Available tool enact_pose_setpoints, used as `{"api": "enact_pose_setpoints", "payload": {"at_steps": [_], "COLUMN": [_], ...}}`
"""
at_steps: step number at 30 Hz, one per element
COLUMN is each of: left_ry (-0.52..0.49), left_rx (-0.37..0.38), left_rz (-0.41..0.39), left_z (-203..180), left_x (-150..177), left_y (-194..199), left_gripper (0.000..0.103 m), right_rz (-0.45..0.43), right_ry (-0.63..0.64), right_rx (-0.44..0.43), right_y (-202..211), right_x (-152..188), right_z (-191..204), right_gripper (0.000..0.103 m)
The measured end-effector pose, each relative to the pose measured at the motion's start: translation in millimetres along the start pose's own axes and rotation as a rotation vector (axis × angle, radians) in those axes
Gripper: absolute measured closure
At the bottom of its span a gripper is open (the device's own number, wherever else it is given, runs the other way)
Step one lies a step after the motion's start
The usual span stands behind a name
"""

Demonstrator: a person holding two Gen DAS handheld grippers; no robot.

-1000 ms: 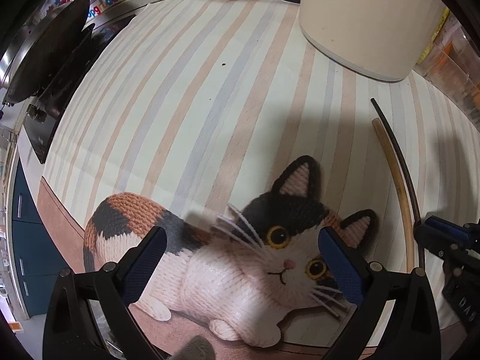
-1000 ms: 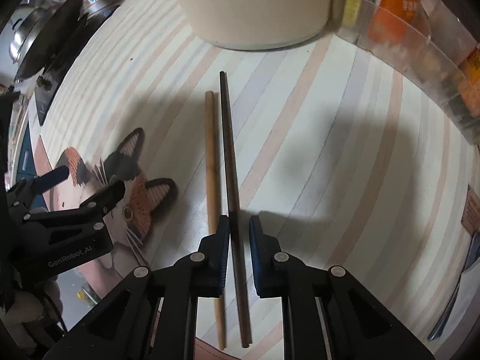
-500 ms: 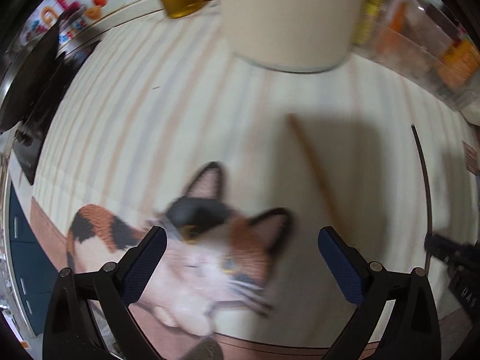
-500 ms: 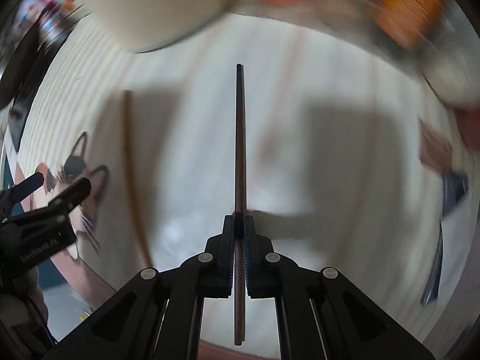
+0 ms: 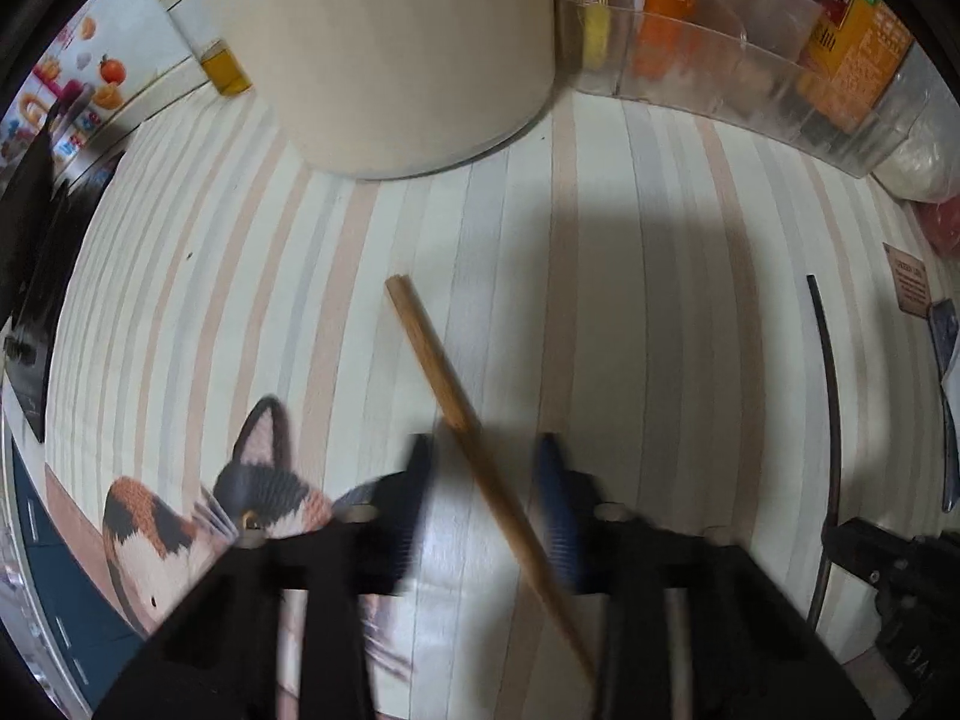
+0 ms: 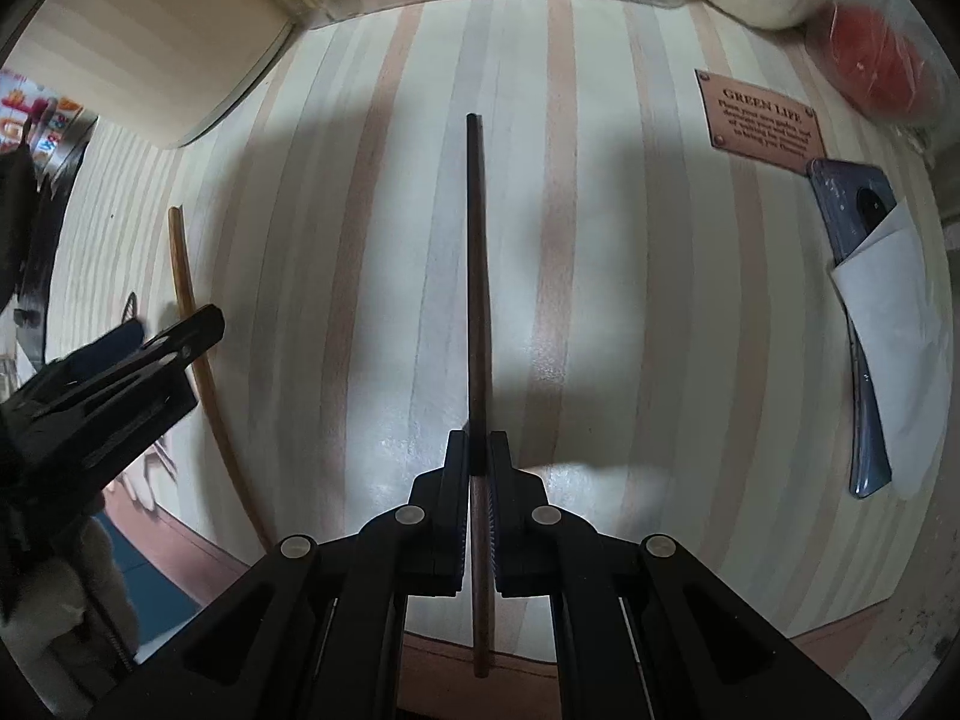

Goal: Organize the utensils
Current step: 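Grasp a light wooden chopstick with the left tool while the right tool holds the dark one, then lift both held chopsticks upright and carry them toward the cream holder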

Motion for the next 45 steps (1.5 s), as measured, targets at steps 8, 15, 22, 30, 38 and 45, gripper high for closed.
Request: {"api": "enact_pose_setpoints", "payload": {"at_steps": [8,15,22,30,38,45], "left_ry": [-0.063,-0.043,-0.001,0.008,0.006,-0.018], "left_rx": [0.0,0.027,0.068,0.076,0.078,0.058], "left_rz": [0.013,0.046,0.05,0.051,0.043,0.013], "left_z": [10.1,21.3,37.3,47.5,38.7,35.7], "left_x": [10.4,17.7,2.0,-11.2,-7.4,-11.3], "left_y": [1.3,0.7,-6.3,-11.3,-7.6,-5.7], "left_gripper": [0.098,0.098,0.097,0.097,0.097,0.098], "right_rz": [-0.052,-0.033,-0.01,0.008,0.024,0.012], "right_ry": [-0.013,0.047,0.085,0.098,0.093,0.103], "right_rx": [-0.053,-0.002,0.043,0.066,0.054,0.07], "right_y": [30.8,18.0,19.9,-3.0,-4.5,-5.7], "right_x": [-29.5,-60.3,-67.2,-72.1,-77.7,-77.1], "right_z": [-26.8,-24.8,-20.7,21.5,18.9,18.7], "right_gripper": [0.096,0.098,0.103,0.103,0.103,0.103]}}
Point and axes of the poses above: each gripper's, at about its wrist camera, not at the fingertips, and y roughly against the way its jaws point, z to its left, x to its underside, the point moved 5 cm from there along -y, roughly the way its jaws point, and after that the axes turned 1 degree about z, right-handed, at the moved point
